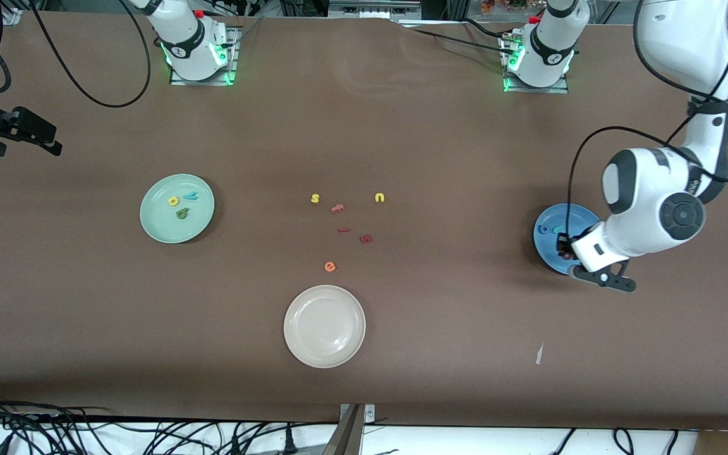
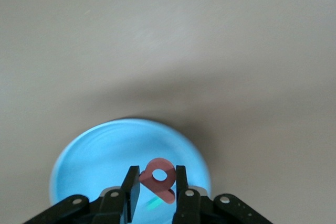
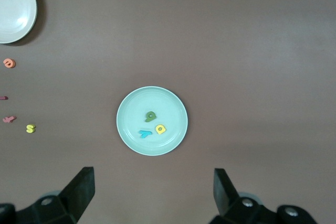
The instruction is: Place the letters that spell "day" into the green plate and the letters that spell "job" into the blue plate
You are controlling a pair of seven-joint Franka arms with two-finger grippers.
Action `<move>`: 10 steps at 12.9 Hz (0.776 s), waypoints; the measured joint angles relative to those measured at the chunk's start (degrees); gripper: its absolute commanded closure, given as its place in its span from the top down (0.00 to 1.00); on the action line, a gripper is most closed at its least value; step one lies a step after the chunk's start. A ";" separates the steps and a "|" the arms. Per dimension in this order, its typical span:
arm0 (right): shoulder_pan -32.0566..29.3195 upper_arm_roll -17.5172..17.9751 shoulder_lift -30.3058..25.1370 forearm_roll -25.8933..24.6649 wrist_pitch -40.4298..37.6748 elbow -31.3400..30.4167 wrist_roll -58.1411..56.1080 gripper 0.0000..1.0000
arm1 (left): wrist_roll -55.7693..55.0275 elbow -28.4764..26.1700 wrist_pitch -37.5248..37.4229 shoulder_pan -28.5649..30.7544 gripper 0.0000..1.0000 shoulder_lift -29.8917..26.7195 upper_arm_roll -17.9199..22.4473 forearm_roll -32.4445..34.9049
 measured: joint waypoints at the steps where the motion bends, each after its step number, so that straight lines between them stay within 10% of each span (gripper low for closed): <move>1: 0.00 0.00 0.00 0.00 0.00 0.00 0.00 1.00 | 0.44 -0.83 -0.14 0.92 0.58 -0.24 -0.10 1.38; 5: 0.00 0.00 0.00 0.00 0.00 0.00 -0.02 1.00 | 1.00 -4.59 -0.18 2.14 1.00 -0.64 -0.27 2.09; 10: 0.00 0.00 0.00 0.00 0.00 0.00 -0.02 1.00 | 0.87 -8.20 0.24 2.21 1.00 -4.23 -0.86 2.09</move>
